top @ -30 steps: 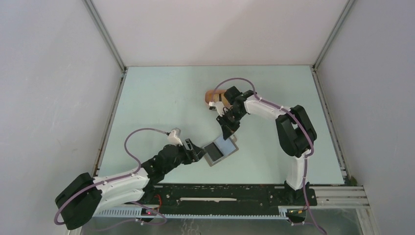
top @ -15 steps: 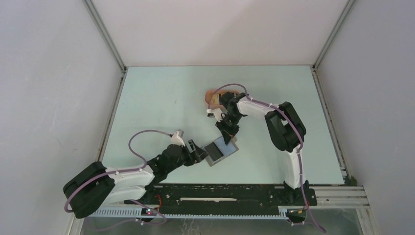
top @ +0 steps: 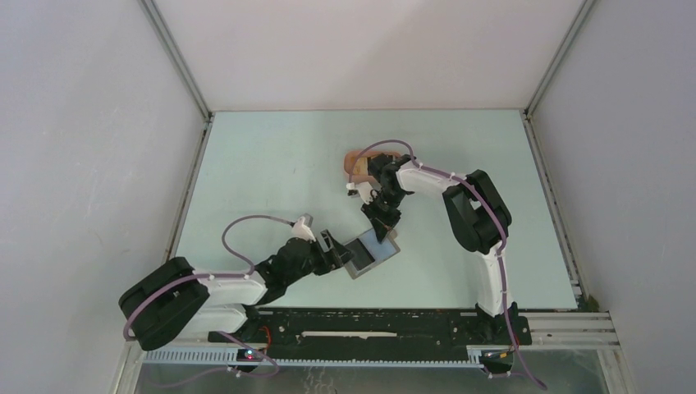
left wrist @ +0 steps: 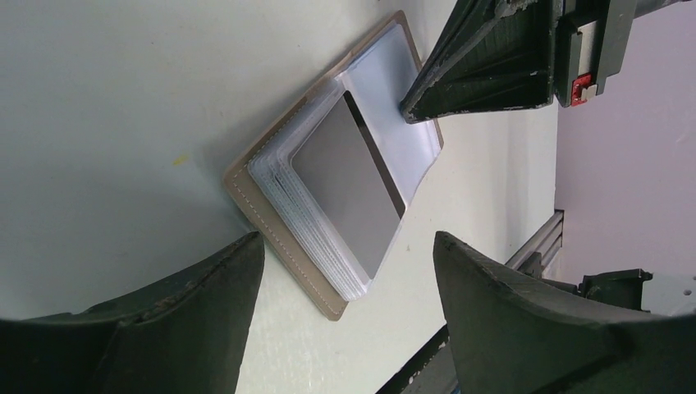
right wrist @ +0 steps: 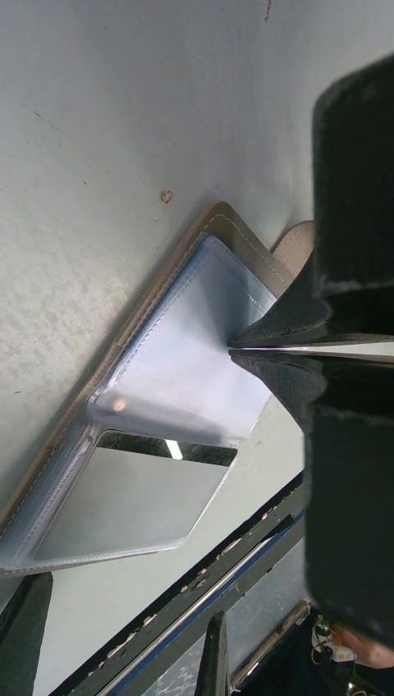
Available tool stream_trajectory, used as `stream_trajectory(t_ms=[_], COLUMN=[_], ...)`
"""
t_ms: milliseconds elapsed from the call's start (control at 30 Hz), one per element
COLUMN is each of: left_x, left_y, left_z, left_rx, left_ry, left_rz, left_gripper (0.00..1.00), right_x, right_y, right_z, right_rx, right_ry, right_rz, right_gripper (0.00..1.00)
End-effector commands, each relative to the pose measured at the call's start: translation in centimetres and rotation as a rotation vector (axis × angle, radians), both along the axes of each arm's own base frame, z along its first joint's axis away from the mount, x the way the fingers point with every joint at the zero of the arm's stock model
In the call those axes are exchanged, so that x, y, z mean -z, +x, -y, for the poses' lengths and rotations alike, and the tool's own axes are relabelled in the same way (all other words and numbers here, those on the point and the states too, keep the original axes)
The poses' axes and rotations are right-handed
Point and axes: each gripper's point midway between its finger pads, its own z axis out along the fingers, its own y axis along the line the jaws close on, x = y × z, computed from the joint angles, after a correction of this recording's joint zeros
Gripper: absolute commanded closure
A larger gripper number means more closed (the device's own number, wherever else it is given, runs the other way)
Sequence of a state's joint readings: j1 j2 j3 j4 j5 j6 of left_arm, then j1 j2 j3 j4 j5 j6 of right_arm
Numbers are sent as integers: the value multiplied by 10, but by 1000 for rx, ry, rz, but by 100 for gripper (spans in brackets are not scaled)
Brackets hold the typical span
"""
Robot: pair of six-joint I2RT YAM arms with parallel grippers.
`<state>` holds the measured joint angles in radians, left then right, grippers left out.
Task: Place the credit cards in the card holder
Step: Close the card holder at the center of the board.
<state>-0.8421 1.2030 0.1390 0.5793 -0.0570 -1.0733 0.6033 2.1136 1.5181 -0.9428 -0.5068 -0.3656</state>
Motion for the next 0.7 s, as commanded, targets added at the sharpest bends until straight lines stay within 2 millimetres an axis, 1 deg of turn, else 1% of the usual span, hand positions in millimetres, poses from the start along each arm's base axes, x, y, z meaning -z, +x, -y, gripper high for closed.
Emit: stream_trajectory(t_ms=[0,67,200,300,367,467,567,667], left_x=[33,36,31,31,33,36,44,47], left_y=[-6,-2,6,10,12,15,15,16], left_z=[-19,-28,-36,-45,-49,-50,-51,-46], left_rx=[-39,-73,-78,-88,-96,-108,-131,-128], left_ry=[121,146,212,286,304,265,235,170], left_rz=[-78,-63,-11,-2,-4,-25,-69,-97], left_gripper=[18,18,18,18,18,18,18,18], right_x=[20,20,19,19,19,19,20,20], right_y=[3,3,1,1,0,1,0,-1], right_z=[15,14,13,12,12,12,12,12], right_rx=[-33,-34,-40,-43,-43,-43,-46,-48], right_ry=[-77,-75,-73,-73,-73,-74,-73,-74], right_rz=[14,12,12,11,12,13,12,10], right_gripper=[89,89,89,89,89,89,89,89])
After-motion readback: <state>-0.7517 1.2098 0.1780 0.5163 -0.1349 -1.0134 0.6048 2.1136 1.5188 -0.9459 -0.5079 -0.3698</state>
